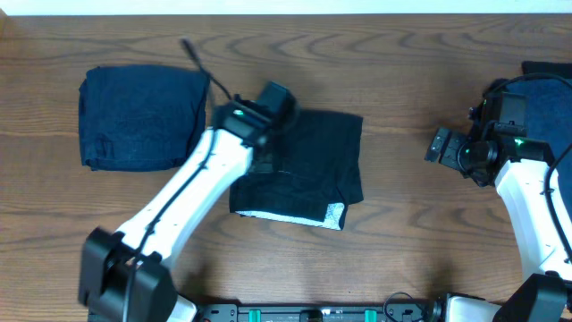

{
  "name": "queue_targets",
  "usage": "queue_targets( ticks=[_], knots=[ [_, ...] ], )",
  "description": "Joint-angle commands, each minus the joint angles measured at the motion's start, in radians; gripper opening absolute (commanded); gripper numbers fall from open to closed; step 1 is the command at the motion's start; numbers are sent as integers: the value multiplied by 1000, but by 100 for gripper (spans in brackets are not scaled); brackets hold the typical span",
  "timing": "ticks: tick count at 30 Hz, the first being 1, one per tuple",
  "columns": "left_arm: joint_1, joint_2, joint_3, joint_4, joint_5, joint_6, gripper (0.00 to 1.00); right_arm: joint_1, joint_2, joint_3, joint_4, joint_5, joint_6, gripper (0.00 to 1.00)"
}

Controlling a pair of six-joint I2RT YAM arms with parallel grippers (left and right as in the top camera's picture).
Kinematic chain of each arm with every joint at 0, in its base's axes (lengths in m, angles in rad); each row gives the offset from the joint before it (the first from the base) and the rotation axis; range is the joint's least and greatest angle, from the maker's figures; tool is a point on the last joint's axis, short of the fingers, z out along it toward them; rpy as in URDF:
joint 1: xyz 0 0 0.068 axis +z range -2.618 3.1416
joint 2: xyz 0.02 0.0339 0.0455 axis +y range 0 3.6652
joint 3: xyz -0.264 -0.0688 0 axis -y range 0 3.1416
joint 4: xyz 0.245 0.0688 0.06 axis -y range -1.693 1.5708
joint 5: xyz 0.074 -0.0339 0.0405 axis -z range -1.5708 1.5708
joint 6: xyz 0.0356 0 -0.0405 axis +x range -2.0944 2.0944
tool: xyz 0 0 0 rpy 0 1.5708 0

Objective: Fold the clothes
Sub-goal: 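Carry the black shorts stack leftward with the left gripper onto the jeans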

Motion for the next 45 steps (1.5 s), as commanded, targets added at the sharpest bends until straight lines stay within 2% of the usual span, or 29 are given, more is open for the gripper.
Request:
queue_targets(
  ticks=[1,4,9,14,22,32,45],
  knots=[
    [66,3,-4,-11,157,40,77,-6,-6,7,-1,15,-3,99],
    [117,5,-45,19,318,93,80,-6,-6,7,-1,15,-3,99],
    [149,5,-132,79,391,114,84,-6,-6,7,-1,15,-3,99],
    [149,5,-235,200,394,115,90,-6,-6,7,-1,15,-3,99],
    [176,5,-343,385,393,115,92,-6,-6,7,-1,15,-3,99],
    [221,25,-344,461,393,114,92,-6,-6,7,-1,15,-3,99],
    [220,187,-344,497,401,107,92,-6,-6,7,-1,15,-3,99]
  ],
)
